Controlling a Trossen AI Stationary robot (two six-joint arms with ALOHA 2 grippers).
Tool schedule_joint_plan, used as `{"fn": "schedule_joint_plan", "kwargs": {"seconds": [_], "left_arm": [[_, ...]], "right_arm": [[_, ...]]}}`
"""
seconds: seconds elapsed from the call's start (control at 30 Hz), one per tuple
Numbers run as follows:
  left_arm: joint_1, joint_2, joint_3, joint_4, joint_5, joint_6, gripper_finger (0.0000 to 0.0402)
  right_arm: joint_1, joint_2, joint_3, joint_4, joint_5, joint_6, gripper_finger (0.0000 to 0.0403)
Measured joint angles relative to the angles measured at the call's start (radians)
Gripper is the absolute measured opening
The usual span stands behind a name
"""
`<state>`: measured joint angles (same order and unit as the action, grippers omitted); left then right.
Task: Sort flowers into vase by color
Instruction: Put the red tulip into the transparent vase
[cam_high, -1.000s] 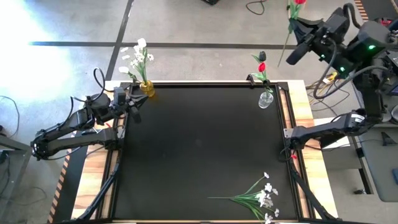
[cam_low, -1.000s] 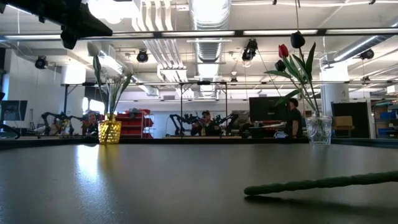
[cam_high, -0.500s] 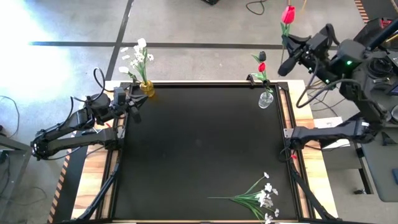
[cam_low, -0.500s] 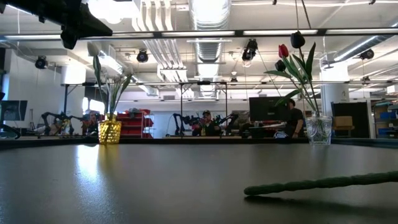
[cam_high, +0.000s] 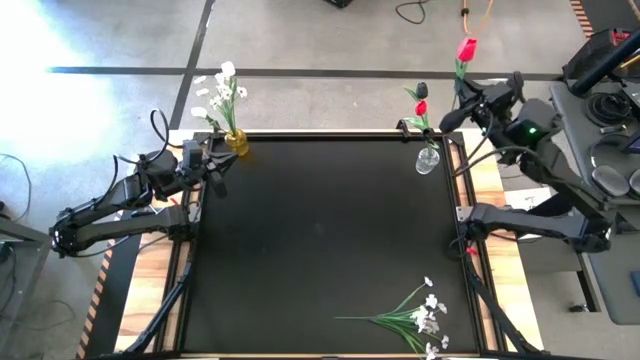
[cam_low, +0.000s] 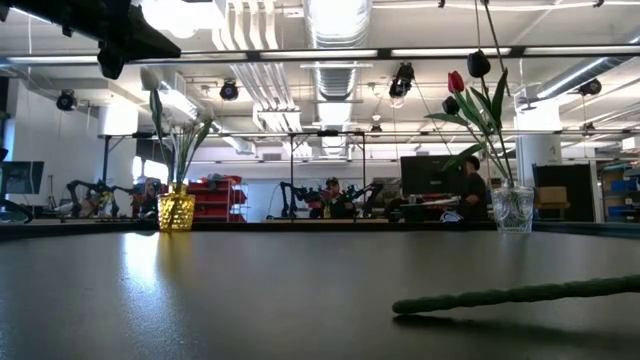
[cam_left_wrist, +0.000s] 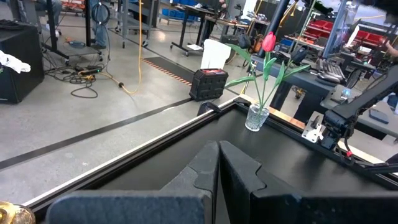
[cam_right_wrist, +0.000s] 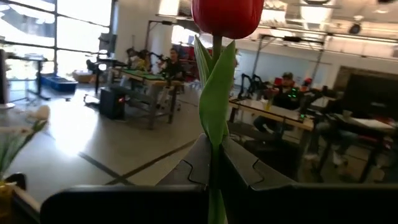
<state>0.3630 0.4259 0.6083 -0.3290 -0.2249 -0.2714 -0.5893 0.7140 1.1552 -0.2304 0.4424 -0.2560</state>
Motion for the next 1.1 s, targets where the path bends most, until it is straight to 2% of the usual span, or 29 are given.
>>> {"fn": "schedule_joint_plan", "kwargs": {"seconds": [0.3,0.5,1.1], "left_arm": [[0.0,0.0,0.0,0.0,0.0,0.053,0.0],[0.0,0.0,0.0,0.0,0.0,0.053,0.0],[0.001,0.0,0.0,-0.001,0.0,0.053,0.0]], "right_arm": [[-0.087,-0.133,-0.298,0.204,0.006,0.048,0.0012],[-0.117,-0.164,-0.444,0.331,0.006,0.074,0.0012],[-0.151,-0.161,-0.628,0.471,0.032,0.101,0.0012]]}}
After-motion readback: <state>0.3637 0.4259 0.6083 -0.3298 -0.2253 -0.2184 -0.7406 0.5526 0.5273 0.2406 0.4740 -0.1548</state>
